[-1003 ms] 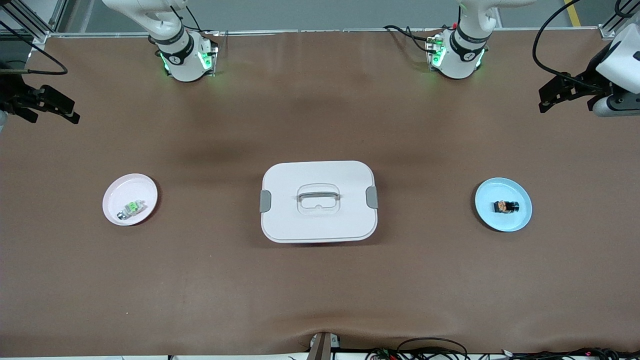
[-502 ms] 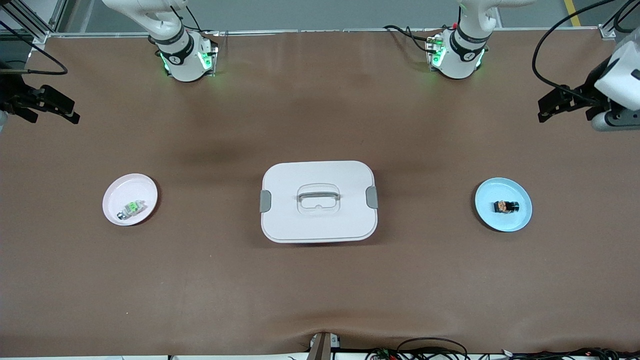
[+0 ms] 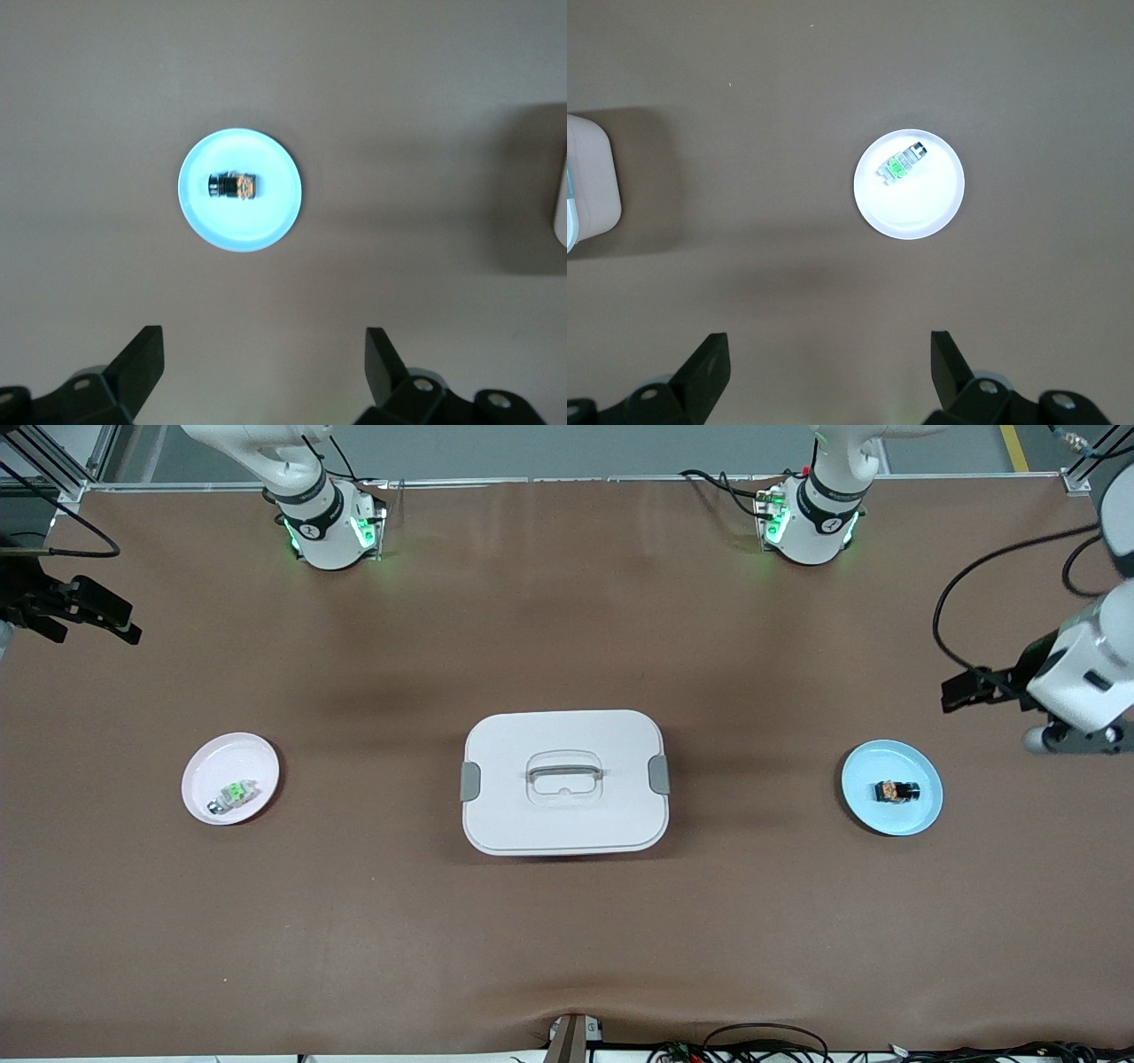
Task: Transfer orange switch to right arm and place
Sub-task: 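Lower the left gripper and grasp the orange-black switch on the plate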
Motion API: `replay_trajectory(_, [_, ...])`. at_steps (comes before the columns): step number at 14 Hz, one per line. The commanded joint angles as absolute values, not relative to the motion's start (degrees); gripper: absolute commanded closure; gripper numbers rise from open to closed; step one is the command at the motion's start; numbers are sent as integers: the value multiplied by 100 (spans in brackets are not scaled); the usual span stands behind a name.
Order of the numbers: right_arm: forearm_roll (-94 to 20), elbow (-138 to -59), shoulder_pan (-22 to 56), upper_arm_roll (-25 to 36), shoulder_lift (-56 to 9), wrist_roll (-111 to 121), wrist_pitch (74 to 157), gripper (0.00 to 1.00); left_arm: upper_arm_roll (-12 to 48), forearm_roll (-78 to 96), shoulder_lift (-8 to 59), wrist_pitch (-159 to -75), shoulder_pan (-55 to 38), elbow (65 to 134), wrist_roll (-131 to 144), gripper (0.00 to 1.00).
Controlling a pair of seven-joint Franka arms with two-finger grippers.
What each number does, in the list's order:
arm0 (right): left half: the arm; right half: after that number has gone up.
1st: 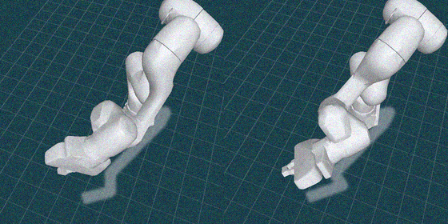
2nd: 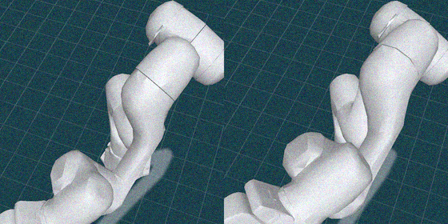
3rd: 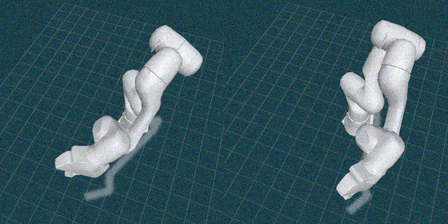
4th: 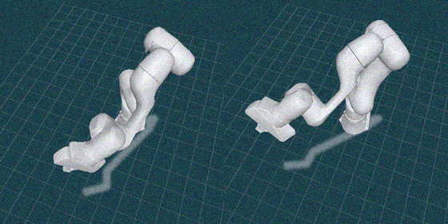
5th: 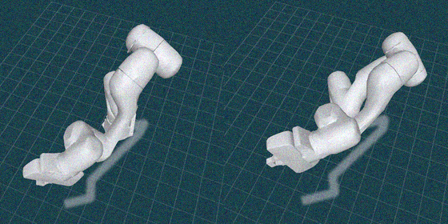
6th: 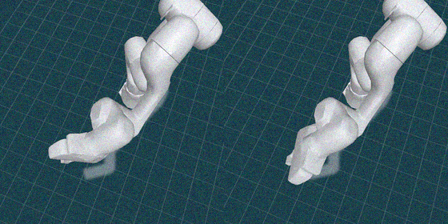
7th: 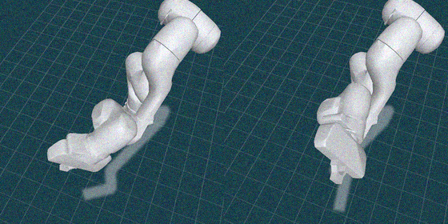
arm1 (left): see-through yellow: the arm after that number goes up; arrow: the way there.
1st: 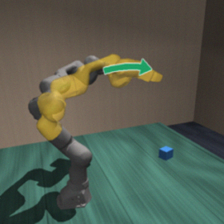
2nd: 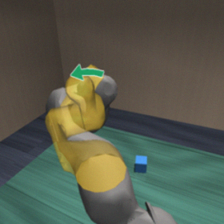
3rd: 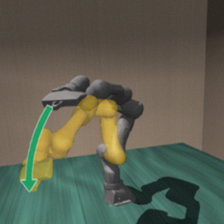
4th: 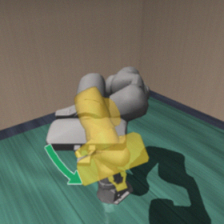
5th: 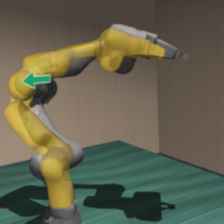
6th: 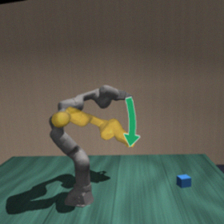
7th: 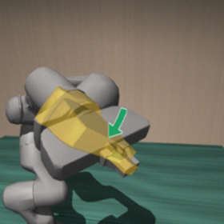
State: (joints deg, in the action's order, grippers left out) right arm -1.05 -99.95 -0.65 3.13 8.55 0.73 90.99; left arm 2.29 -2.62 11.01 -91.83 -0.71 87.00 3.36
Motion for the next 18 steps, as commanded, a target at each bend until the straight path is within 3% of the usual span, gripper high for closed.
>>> replay_trajectory(1, [-62, -9923, -141, 246, 844, 62, 9035, 0, 229, -378, 1151, -9884, -26, 9226, 246, 0])
replay_trajectory(15, [-18, -9800, -123, 246, 835, 35, 9026, 0, 246, -887, 1265, -13444, 430, 11749, 79, 0])
replay_trajectory(18, [-18, -9774, -149, 255, 835, 61, 9026, 0, 255, -1072, 1493, -13851, 475, 11935, 88, 0])
